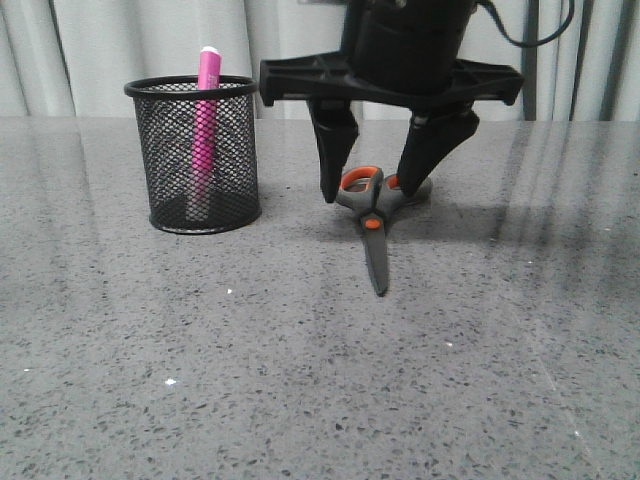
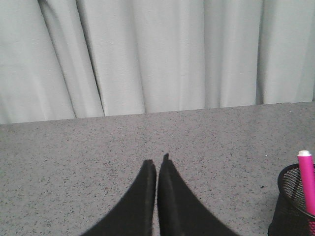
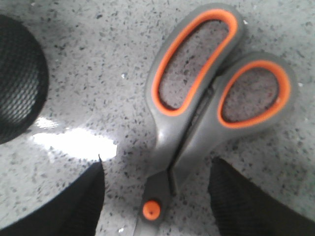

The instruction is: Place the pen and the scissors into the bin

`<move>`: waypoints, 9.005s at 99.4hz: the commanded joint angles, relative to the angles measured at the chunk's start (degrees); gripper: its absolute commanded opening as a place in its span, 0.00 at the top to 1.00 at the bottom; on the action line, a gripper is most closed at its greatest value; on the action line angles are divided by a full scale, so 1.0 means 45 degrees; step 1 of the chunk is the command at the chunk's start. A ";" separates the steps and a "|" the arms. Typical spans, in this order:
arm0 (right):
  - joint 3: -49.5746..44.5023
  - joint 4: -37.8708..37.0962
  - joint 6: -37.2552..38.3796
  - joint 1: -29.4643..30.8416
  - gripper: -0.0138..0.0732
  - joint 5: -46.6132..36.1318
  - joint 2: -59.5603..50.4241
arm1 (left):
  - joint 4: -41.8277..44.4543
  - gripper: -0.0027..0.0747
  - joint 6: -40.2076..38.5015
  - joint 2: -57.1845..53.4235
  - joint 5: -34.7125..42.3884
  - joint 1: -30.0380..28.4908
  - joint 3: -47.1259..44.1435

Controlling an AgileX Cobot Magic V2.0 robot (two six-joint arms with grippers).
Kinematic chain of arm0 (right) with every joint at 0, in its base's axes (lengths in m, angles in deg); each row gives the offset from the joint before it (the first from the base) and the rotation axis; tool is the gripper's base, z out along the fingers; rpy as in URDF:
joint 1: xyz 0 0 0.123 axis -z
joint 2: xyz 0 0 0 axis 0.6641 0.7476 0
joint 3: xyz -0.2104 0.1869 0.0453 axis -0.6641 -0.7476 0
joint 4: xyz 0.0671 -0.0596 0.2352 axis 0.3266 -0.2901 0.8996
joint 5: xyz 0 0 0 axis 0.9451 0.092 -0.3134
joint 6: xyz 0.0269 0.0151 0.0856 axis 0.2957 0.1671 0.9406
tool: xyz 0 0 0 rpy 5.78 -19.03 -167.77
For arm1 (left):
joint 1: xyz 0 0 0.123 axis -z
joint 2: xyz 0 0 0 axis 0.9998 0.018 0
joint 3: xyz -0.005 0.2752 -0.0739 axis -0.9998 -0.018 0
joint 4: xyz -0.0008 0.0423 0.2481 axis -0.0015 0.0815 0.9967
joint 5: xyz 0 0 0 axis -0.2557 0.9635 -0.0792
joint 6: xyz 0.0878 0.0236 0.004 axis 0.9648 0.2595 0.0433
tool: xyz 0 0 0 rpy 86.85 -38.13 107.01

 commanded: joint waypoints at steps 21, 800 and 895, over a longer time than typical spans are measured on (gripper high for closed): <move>0.0490 -0.0964 0.0555 -0.0024 0.37 -0.0004 -0.0076 | -0.0125 0.99 -0.0046 -0.0043 0.0864 -0.0004 0.0369; -1.7181 -0.2814 -0.1837 0.7345 0.92 -1.4888 -2.0931 | -0.1648 0.99 -0.0046 -0.7383 0.2924 -0.0004 -0.5551; -1.7181 -0.2814 -0.1837 0.7345 0.92 -1.4888 -2.0931 | 0.4745 0.99 -0.6063 -0.9338 0.2430 -0.0010 -0.8792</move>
